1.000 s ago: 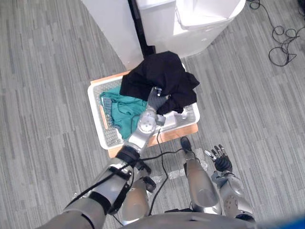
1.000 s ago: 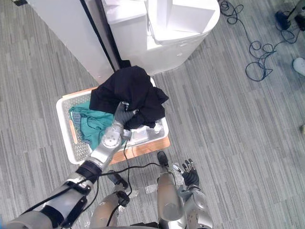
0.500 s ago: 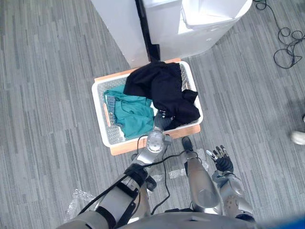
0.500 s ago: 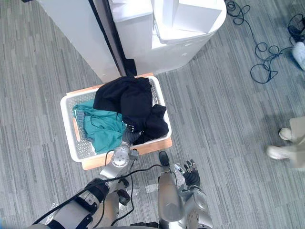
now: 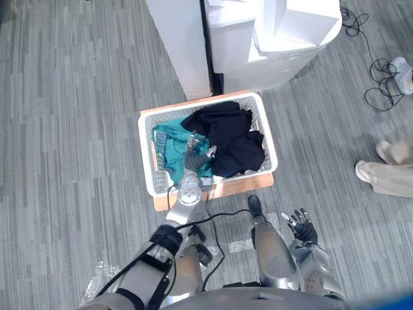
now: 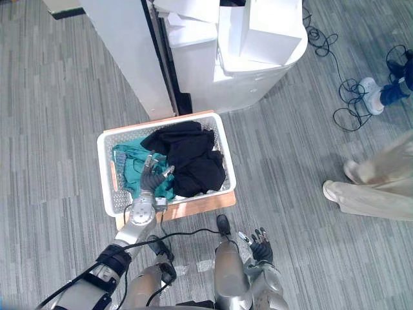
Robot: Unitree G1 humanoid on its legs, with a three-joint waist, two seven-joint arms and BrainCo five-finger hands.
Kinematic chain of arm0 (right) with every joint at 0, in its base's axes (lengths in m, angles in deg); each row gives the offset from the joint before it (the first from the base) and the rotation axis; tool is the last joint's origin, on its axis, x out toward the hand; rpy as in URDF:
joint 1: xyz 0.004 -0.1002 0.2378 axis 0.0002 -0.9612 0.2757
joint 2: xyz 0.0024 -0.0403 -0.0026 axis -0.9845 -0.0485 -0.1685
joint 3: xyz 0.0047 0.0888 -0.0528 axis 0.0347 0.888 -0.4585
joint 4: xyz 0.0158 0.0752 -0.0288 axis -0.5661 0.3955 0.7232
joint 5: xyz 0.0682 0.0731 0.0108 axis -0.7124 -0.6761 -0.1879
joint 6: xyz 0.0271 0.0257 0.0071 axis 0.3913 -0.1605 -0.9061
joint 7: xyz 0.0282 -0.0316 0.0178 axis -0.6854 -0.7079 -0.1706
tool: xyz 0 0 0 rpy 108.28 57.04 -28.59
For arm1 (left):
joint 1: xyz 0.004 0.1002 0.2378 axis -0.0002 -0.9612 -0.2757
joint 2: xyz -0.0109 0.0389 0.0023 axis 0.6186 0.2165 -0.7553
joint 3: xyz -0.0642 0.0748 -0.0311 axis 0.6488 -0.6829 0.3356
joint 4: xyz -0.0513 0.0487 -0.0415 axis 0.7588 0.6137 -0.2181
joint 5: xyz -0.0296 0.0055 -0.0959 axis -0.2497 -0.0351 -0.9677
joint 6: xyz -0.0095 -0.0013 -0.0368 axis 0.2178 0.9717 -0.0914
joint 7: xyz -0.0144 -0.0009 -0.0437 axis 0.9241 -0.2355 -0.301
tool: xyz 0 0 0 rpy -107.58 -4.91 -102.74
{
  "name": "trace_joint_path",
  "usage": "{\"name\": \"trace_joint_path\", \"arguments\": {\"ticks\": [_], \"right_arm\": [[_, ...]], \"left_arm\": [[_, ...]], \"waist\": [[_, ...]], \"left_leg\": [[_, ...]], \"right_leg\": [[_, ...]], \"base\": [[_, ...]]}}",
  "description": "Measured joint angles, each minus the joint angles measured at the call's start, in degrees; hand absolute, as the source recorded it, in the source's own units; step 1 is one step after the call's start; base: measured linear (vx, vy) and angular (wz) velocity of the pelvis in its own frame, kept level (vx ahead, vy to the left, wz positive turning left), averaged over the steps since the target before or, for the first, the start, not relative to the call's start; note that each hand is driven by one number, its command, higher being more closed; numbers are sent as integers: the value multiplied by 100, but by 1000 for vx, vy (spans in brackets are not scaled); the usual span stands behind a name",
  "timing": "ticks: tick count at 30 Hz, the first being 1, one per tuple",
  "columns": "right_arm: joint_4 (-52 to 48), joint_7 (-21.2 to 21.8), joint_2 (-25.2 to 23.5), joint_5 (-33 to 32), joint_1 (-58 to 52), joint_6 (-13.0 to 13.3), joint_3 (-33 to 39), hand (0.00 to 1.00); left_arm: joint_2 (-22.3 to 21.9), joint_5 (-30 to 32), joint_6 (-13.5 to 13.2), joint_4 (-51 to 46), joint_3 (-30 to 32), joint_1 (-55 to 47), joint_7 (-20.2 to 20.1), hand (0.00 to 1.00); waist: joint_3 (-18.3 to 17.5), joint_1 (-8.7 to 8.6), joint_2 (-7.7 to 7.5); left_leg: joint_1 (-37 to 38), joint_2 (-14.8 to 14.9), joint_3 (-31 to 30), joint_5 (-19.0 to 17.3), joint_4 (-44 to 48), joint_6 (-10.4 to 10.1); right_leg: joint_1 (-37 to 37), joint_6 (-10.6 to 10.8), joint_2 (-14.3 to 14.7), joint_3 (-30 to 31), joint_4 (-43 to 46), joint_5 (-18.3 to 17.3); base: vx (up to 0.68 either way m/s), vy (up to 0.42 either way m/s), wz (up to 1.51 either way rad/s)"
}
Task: Tidy the bed and pick cloth on bed and put in laundry
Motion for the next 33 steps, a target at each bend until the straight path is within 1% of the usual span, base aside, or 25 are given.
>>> {"name": "trace_joint_path", "arguments": {"ticks": [3, 4, 5, 7, 9, 10, 12, 13, 14, 15, 16, 17, 18, 19, 20, 21, 22, 23, 24, 26, 28, 29, 31, 33], "right_arm": [[120, -1, 0, 50, 0, 0, 4, 0], [183, -1, -3, 55, -6, -6, 3, 0], [235, -4, -4, 106, -22, -6, 4, 0], [312, -7, 11, 220, -55, -6, 16, 0], [414, -6, 19, 278, -130, -5, 71, 0], [471, -6, 18, 337, -208, 1, 145, 0], [633, -6, 29, 464, -300, 2, 306, 0], [646, -5, 31, 478, -305, 2, 321, 0], [692, 4, 40, 547, -365, 4, 404, 0], [734, 6, 64, 726, -512, 10, 497, 0], [765, 7, 80, 775, -570, 10, 517, 0], [819, 12, 113, 883, -683, 8, 543, 0], [930, 23, 119, 1017, -827, 0, 635, 0], [962, 24, 113, 1084, -893, -1, 674, 0], [1017, 40, 115, 1125, -986, -2, 691, 0], [1059, 108, 106, 1199, -1141, -9, 734, 0], [1059, 123, 102, 1230, -1165, -11, 743, 0], [1059, 185, 102, 1336, -1250, -19, 749, 0], [1058, 245, 104, 1378, -1325, -42, 751, 0], [1059, 300, 98, 1407, -1358, -74, 740, 0], [1059, 397, 94, 1533, -1389, -81, 708, 0], [1057, 437, 102, 1564, -1367, -82, 649, 0], [1056, 457, 105, 1568, -1354, -131, 633, 0], [1055, 458, 107, 1567, -1338, -196, 611, 0]], "left_arm": [[176, -207, 38, -350, 68, -114, -303, 0], [194, -215, 72, -410, 151, -193, -423, 0], [233, -216, 139, -561, 225, -368, -518, 0], [326, -218, 172, -818, 242, -632, -609, 0], [334, -238, 174, -1163, 352, -966, -681, 0], [321, -299, 167, -1390, 422, -1171, -733, 0], [317, -404, 121, -1762, 599, -1600, -736, 0], [316, -421, 119, -1792, 624, -1647, -737, 0], [310, -449, 90, -1897, 713, -1853, -729, 0], [273, -468, 23, -1964, 819, -2108, -733, 0], [244, -506, -8, -1987, 878, -2198, -731, 0], [187, -614, -34, -2026, 961, -2351, -731, 0], [114, -743, -125, -2113, 1146, -2612, -732, 0], [112, -800, -160, -2119, 1193, -2698, -732, 0], [112, -859, -174, -2126, 1296, -2816, -736, 0], [113, -887, -183, -2150, 1474, -2982, -731, 0], [113, -888, -188, -2157, 1519, -3014, -731, 0], [119, -893, -210, -2200, 1684, -3156, -725, 0], [120, -955, -215, -2219, 1846, -3318, -726, 0], [115, -1128, -212, -2218, 1991, -3441, -722, 0], [111, -1296, -203, -2212, 2112, -3574, -726, 0], [86, -1343, -197, -2179, 2218, -3653, -724, 0], [55, -1354, -168, -2040, 2312, -3730, -730, 0], [-68, -1387, -92, -1789, 2451, -3781, -731, 0]], "waist": [[-17, -19, -6], [-61, -32, 20], [-181, -71, 44], [-244, -100, 69], [-402, -149, 139], [-554, -161, 205], [-742, -153, 306], [-745, -151, 307], [-783, -130, 322], [-921, -87, 357], [-949, -56, 354], [-1063, 0, 365], [-1217, 37, 355], [-1269, 71, 353], [-1339, 126, 339], [-1440, 178, 292], [-1459, 188, 280], [-1506, 289, 264], [-1611, 336, 212], [-1647, 444, 196], [-1746, 484, 175], [-1778, 555, 167], [-1826, 623, 152], [-1879, 642, 132]], "left_leg": [[62, -12, -17, 0, -8, 0], [104, -36, -27, 1, -19, 1], [118, -56, -40, 2, -43, 1], [304, -60, -52, 4, -86, -2], [409, -60, -142, 4, -94, -2], [413, -60, -177, 4, -104, -2], [551, -73, -286, 5, -150, -3], [584, -75, -300, 5, -150, -3], [697, -79, -333, 4, -152, -3], [759, -78, -374, 3, -155, -4], [802, -78, -395, 2, -157, -5], [804, -79, -419, -1, -164, -7], [800, -79, -504, -14, -183, -12], [806, -80, -534, -15, -184, -14], [829, -85, -583, -29, -185, -34], [853, -93, -645, -43, -187, -49], [861, -95, -656, -43, -187, -49], [909, -107, -696, -52, -188, -46], [950, -121, -706, -75, -189, -46], [1012, -144, -772, -96, -190, -50], [1005, -158, -818, -110, -192, -35], [1012, -160, -847, -113, -192, -42], [1038, -166, -950, -113, -192, -47], [1091, -167, -990, -110, -193, -40]], "right_leg": [[106, 24, -31, -27, -77, 18], [156, 28, -35, -62, -88, 22], [166, 28, -33, -94, -92, 22], [380, 28, -33, -147, -160, 22], [566, 28, -27, -292, -219, 21], [607, 27, -27, -352, -241, 21], [819, 16, -30, -435, -321, 13], [861, 13, -32, -444, -331, 11], [1026, 1, -40, -501, -375, -1], [1146, -13, -48, -584, -417, -19], [1176, -11, -48, -600, -432, -31], [1210, -10, -49, -625, -457, -44], [1261, -17, -55, -709, -474, -69], [1286, -26, -58, -735, -478, -89], [1350, -12, -62, -771, -500, -130], [1443, -12, -75, -851, -540, -134], [1466, -12, -80, -874, -551, -134], [1556, -12, -92, -917, -573, -140], [1599, -10, -106, -920, -585, -144], [1714, -17, -125, -967, -612, -156], [1760, -32, -140, -1027, -636, -166], [1788, -44, -142, -1055, -640, -171], [1871, -62, -144, -1140, -645, -190], [1987, -44, -149, -1239, -645, -206]], "base": [[57, 21, 8], [69, 27, 5], [56, 24, 4], [65, 17, 9], [50, -2, 21], [26, -4, 22], [22, 2, 21], [-14, -5, 20], [-46, -13, 25], [-48, -16, 27], [-41, -15, 22], [-41, -21, 23], [-44, -21, 24], [-28, -18, 28], [-10, -7, 25], [-1, -4, 24], [8, 0, 25], [18, 9, 13], [23, 12, 13], [25, 11, 14], [35, 8, 17], [36, 3, 10], [52, -3, 21], [80, -5, 22]]}}
